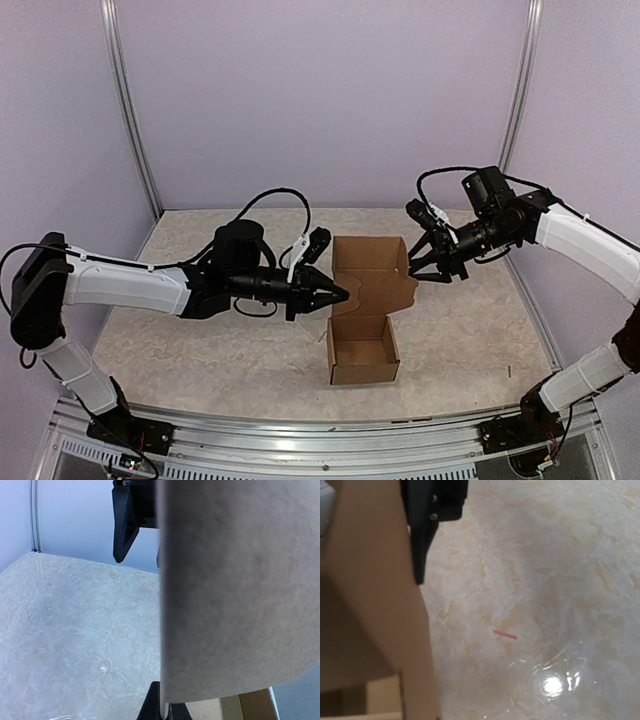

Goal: Fold the paper box

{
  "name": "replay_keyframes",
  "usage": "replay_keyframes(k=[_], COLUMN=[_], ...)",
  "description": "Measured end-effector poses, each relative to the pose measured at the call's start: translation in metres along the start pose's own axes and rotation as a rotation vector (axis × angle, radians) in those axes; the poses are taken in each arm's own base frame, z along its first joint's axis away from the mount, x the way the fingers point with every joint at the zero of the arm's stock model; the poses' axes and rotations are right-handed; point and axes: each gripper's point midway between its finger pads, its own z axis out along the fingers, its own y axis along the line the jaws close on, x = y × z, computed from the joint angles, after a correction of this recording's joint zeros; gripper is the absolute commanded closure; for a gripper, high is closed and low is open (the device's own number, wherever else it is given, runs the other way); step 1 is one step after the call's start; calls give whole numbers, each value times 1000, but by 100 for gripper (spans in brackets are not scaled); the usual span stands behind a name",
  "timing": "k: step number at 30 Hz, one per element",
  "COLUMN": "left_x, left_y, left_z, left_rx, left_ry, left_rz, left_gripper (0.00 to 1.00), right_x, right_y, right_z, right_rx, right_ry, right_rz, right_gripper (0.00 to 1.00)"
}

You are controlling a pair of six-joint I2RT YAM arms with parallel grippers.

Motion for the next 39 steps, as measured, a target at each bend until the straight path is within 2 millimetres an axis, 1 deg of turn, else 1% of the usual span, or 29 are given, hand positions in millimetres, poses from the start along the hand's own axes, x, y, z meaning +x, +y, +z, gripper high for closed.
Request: replay_keyframes(k=[4,10,13,17,20,22,25,27,28,31,35,37,39], left_x=[4,5,2,-5,-4,-2,-3,-5,-5,-7,-11,-13,-16], left_y=[6,15,18,23,27,29,32,34,35,35,35,32,25], left_z=[3,5,5,4,4,4,4,5,5,8,11,12,12], left_rx=[-21,-60,-80,-105,-123,-135,-151,-159,-161,-157,-146,-123,-79], left_ry=[6,0,-11,-40,-32,-23,-24,-26,-27,-35,-56,-68,-78], left_rz=[-13,-24,-23,-10,-15,-22,-23,-28,-30,-39,-38,-35,-29], left_gripper=[100,100,100,100,100,100,100,100,100,100,100,100,100], right_x=[0,1,2,12,21,24,22,20,20,17,13,10,6], right_y=[0,-7,-15,-25,-30,-31,-28,-26,-24,-19,-4,2,5], right_z=[1,5,5,10,17,20,20,21,21,21,21,21,21], right_rx=[-2,21,56,88,82,73,53,39,32,2,-72,-100,-119], right_ry=[-2,-14,-8,30,56,63,53,44,41,26,-15,-31,-47], right_rz=[30,91,100,131,161,175,178,179,181,176,179,178,171], right_gripper=[54,54,54,54,54,54,52,42,40,38,39,40,40])
